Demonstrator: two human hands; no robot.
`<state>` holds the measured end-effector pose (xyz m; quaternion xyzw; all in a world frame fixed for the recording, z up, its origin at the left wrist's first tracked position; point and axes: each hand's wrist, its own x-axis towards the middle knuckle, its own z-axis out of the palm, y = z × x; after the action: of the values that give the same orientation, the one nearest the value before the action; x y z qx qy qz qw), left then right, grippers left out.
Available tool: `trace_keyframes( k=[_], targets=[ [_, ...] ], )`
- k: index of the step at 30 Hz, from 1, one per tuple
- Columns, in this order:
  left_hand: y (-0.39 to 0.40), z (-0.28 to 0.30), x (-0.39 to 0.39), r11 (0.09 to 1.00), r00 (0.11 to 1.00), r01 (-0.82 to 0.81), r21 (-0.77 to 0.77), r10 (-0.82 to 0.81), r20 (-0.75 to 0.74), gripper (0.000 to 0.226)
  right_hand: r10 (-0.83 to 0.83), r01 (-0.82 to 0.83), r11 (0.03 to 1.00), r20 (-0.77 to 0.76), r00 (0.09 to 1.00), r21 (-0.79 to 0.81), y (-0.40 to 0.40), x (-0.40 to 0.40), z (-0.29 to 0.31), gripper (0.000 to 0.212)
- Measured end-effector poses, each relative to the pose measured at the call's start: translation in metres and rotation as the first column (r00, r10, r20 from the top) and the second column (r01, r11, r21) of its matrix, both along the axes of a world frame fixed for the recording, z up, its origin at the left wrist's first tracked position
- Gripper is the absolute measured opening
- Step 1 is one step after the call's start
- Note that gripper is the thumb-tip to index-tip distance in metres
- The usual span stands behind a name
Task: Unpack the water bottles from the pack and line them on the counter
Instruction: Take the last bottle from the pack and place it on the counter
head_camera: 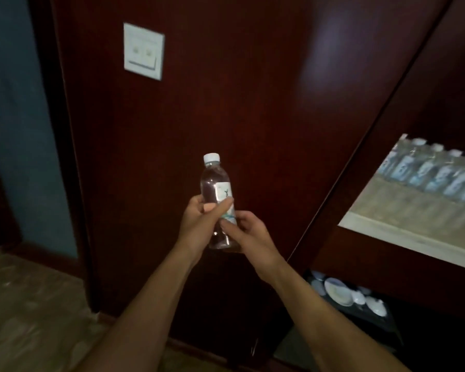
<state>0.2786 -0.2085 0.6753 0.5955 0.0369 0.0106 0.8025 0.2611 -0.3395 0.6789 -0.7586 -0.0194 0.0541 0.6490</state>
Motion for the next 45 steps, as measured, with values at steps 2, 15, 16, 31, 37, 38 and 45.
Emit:
trace_keyframes(
  k=[2,15,16,31,37,38,45],
  targets=[
    [-0.015,0.019,0.001,0.998,0.998,0.045,-0.049,-0.043,0.044,0.044,-0.043,0.043,0.999,0.042,0.998,0.002,-0.018,-0.001,0.020,0.040],
    [-0.209,0.102,0.004,0.941,0.853,0.299,0.155,-0.337,0.399,0.044,-0.229,0.244,0.970,0.380,0.896,0.008,-0.211,-0.032,0.096,0.036],
    [-0.232,0.107,0.004,0.936,0.841,0.301,0.181,-0.350,0.413,0.047,-0.253,0.269,0.963,0.395,0.883,0.016,-0.232,-0.036,0.099,0.035],
    [-0.533,0.142,-0.023,0.909,0.793,0.309,0.279,-0.408,0.453,0.037,-0.436,0.476,0.879,0.467,0.770,0.035,-0.525,-0.075,0.123,0.044],
    [-0.619,0.143,-0.017,0.863,0.752,0.358,0.355,-0.492,0.438,0.029,-0.525,0.546,0.832,0.452,0.722,0.094,-0.607,-0.069,0.110,0.044],
    [-0.634,0.141,-0.013,0.859,0.746,0.363,0.362,-0.500,0.440,0.027,-0.533,0.553,0.827,0.448,0.718,0.100,-0.620,-0.066,0.107,0.043],
    [-0.727,0.126,0.028,0.861,0.764,0.325,0.391,-0.483,0.428,0.041,-0.545,0.580,0.811,0.452,0.706,0.073,-0.720,-0.018,0.092,0.041]
  ],
)
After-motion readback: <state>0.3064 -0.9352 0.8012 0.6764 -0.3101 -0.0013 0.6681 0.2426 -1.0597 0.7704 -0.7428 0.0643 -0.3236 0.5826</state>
